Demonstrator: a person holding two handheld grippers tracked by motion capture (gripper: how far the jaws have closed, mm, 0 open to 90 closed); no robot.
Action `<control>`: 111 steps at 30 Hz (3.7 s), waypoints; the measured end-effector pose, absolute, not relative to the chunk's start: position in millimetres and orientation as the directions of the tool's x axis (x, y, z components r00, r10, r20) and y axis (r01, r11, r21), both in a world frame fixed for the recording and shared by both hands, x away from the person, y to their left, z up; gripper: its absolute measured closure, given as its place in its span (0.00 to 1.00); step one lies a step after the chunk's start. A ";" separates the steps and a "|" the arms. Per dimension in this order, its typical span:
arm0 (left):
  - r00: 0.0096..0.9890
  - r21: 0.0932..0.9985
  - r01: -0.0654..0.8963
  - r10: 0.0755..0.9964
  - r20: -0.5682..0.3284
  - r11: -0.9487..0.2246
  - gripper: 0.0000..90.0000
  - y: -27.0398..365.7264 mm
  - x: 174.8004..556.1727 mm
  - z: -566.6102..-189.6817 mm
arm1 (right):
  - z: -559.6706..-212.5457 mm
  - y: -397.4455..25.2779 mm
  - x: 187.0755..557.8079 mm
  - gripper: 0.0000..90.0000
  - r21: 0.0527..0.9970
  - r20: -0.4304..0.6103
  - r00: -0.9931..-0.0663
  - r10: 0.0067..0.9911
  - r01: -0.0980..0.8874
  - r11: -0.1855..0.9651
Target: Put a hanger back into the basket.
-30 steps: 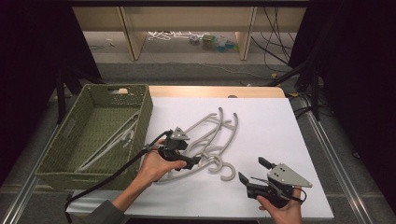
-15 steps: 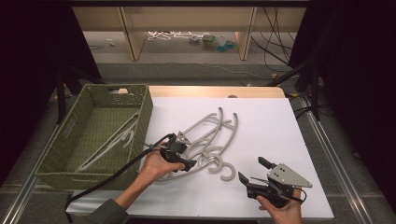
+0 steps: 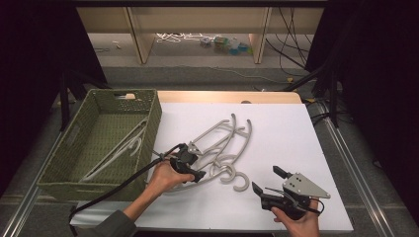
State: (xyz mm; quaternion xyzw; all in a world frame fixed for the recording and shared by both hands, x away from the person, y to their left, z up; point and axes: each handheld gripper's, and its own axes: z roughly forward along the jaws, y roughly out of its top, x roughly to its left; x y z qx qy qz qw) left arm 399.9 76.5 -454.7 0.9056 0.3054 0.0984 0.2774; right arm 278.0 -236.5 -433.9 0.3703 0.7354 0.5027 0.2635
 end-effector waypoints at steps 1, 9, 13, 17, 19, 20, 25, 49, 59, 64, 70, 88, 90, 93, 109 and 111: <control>0.790 0.562 0.500 0.613 0.015 -0.659 0.45 76.8 400.5 -455.9 | -434.3 -236.2 278.2 0.18 0.935 -0.009 -0.590 0.807 0.280 0.216; 0.809 0.543 0.488 0.588 0.013 -0.683 0.52 76.5 401.7 -460.0 | -433.6 -236.4 278.1 0.18 0.933 -0.018 -0.589 0.808 0.279 0.225; 0.817 0.536 0.480 0.577 0.017 -0.695 0.57 77.2 403.3 -462.7 | -433.5 -236.1 278.0 0.18 0.934 -0.020 -0.587 0.809 0.278 0.225; 0.822 0.521 0.480 0.569 0.013 -0.706 0.61 76.8 403.2 -465.5 | -433.8 -236.3 278.1 0.18 0.932 -0.018 -0.587 0.809 0.282 0.226; 0.825 0.521 0.476 0.566 0.015 -0.708 0.66 76.3 403.2 -469.0 | -433.5 -236.0 278.2 0.18 0.934 -0.019 -0.587 0.809 0.279 0.224; 0.825 0.523 0.474 0.565 0.018 -0.709 0.67 76.5 403.6 -469.6 | -433.7 -236.2 278.3 0.18 0.933 -0.019 -0.588 0.809 0.281 0.226; 0.831 0.526 0.462 0.555 0.024 -0.714 0.78 77.4 404.5 -471.1 | -433.4 -236.2 278.2 0.18 0.934 -0.019 -0.589 0.808 0.279 0.225; 0.818 0.641 0.442 0.576 0.001 -0.628 0.90 93.3 402.3 -440.7 | -432.8 -237.3 277.9 0.18 0.935 -0.019 -0.589 0.808 0.276 0.223; 0.799 0.724 0.486 0.585 -0.141 -0.489 0.91 108.2 400.6 -413.5 | -433.5 -237.5 278.1 0.18 0.938 -0.020 -0.581 0.814 0.272 0.217; 0.784 0.763 0.507 0.582 -0.215 -0.401 0.91 116.6 399.7 -398.4 | -434.6 -237.5 279.1 0.18 0.941 -0.009 -0.584 0.812 0.271 0.205; 0.774 0.810 0.505 0.571 -0.273 -0.298 0.91 135.8 396.5 -369.1 | -433.9 -238.9 278.0 0.18 0.935 -0.010 -0.575 0.818 0.285 0.212; 0.745 0.848 0.514 0.556 -0.368 -0.128 0.91 188.6 390.9 -306.0 | -434.8 -239.5 278.2 0.18 0.931 -0.013 -0.576 0.817 0.291 0.220; 0.751 0.863 0.484 0.575 -0.325 -0.143 0.91 195.3 391.4 -295.8 | -434.9 -239.5 278.3 0.18 0.931 -0.014 -0.576 0.817 0.291 0.221; 0.741 0.858 0.499 0.572 -0.351 -0.121 0.91 198.8 389.5 -290.9 | -435.0 -239.8 278.2 0.18 0.931 -0.014 -0.576 0.817 0.291 0.220; 0.701 0.866 0.479 0.656 -0.279 -0.143 0.91 249.6 383.8 -276.1 | -435.6 -239.2 278.3 0.18 0.933 -0.016 -0.571 0.821 0.287 0.218; 0.699 0.868 0.472 0.664 -0.265 -0.151 0.91 253.1 383.7 -276.0 | -435.7 -239.2 278.4 0.18 0.932 -0.017 -0.572 0.820 0.287 0.219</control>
